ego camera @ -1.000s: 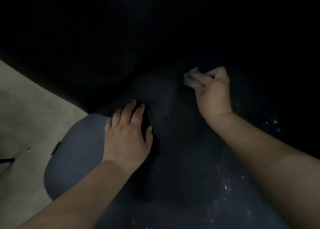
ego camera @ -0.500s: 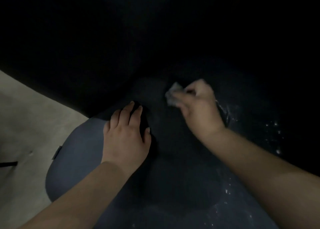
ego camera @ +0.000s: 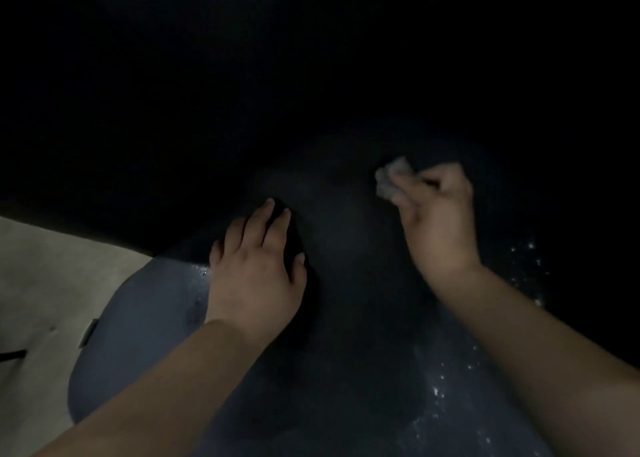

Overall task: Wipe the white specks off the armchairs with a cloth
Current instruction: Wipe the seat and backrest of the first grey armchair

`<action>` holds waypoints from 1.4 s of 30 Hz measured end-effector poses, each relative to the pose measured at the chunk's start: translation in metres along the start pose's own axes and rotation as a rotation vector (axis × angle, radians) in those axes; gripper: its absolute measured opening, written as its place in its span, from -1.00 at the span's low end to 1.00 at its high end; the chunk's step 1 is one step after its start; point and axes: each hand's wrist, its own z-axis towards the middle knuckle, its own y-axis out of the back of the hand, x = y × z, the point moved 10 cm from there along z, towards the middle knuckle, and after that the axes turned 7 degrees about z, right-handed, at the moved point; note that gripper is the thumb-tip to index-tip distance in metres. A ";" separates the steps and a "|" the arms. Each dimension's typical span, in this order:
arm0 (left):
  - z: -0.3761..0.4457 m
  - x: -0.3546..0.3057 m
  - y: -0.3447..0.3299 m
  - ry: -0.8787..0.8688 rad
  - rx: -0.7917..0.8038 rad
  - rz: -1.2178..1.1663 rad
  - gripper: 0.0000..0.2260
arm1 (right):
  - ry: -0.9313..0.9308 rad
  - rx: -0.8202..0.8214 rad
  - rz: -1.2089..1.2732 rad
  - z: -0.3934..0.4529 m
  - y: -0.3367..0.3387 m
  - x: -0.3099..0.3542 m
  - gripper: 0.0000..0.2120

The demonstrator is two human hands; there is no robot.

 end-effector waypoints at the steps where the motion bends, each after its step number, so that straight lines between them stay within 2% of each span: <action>1: 0.001 -0.003 0.000 -0.007 -0.002 -0.002 -0.45 | 0.012 0.010 0.012 -0.017 0.001 0.001 -0.74; 4: 0.004 -0.013 0.001 -0.016 0.010 -0.006 -0.44 | 0.147 0.140 0.017 -0.036 -0.024 0.030 -0.73; 7: 0.008 -0.022 0.001 -0.028 0.013 -0.004 -0.43 | 0.243 0.194 0.001 0.009 -0.033 0.040 -0.77; 10: 0.011 -0.027 0.000 -0.034 0.016 0.003 -0.44 | 0.167 0.085 -0.066 0.044 -0.003 -0.001 -0.76; 13: 0.011 -0.030 -0.003 -0.046 0.032 0.013 -0.42 | 0.059 -0.008 -0.098 0.004 0.037 -0.041 -0.75; 16: 0.010 -0.033 -0.003 -0.048 0.040 0.010 -0.42 | 0.063 0.078 -0.026 -0.056 0.024 -0.024 -0.75; 19: 0.008 -0.038 -0.003 -0.058 0.038 0.013 -0.42 | 0.227 0.165 -0.072 -0.046 -0.001 0.011 -0.75; 21: 0.007 -0.041 -0.003 -0.071 0.036 0.026 -0.42 | 0.233 0.112 -0.090 -0.017 0.008 0.002 -0.77; 23: 0.007 -0.043 -0.003 -0.082 0.036 0.033 -0.42 | 0.149 0.040 -0.128 -0.005 0.029 -0.031 -0.77; 25: 0.007 -0.045 -0.004 -0.098 0.043 0.046 -0.42 | 0.038 -0.025 -0.107 -0.024 0.045 -0.051 -0.78; 28: 0.005 -0.054 -0.004 -0.127 0.050 0.038 -0.43 | -0.004 -0.116 -0.025 -0.078 0.042 -0.034 -0.84; 29: 0.004 -0.058 -0.005 -0.142 0.057 0.029 -0.43 | 0.058 -0.085 0.034 -0.090 0.030 -0.019 -0.80; 30: 0.003 -0.062 -0.006 -0.158 0.061 0.023 -0.43 | 0.154 0.038 0.073 -0.095 0.011 -0.001 -0.74; 32: 0.002 -0.068 -0.006 -0.180 0.061 0.025 -0.43 | 0.182 0.142 0.049 -0.076 0.003 0.004 -0.72; 33: 0.003 -0.070 -0.005 -0.187 0.061 0.029 -0.43 | 0.168 0.085 0.066 -0.059 0.010 -0.006 -0.78; 35: 0.006 -0.069 -0.005 -0.191 0.062 0.031 -0.44 | 0.086 -0.112 -0.058 -0.036 0.046 -0.029 -0.83; 37: 0.008 -0.067 -0.006 -0.188 0.065 0.034 -0.46 | 0.032 -0.118 -0.093 -0.047 0.061 -0.046 -0.75; 39: 0.008 -0.065 -0.006 -0.183 0.069 0.034 -0.47 | 0.017 -0.115 -0.136 -0.082 0.064 -0.045 -0.76; 42: 0.008 -0.066 -0.007 -0.176 0.079 0.042 -0.46 | 0.089 -0.018 -0.052 -0.124 0.031 -0.006 -0.76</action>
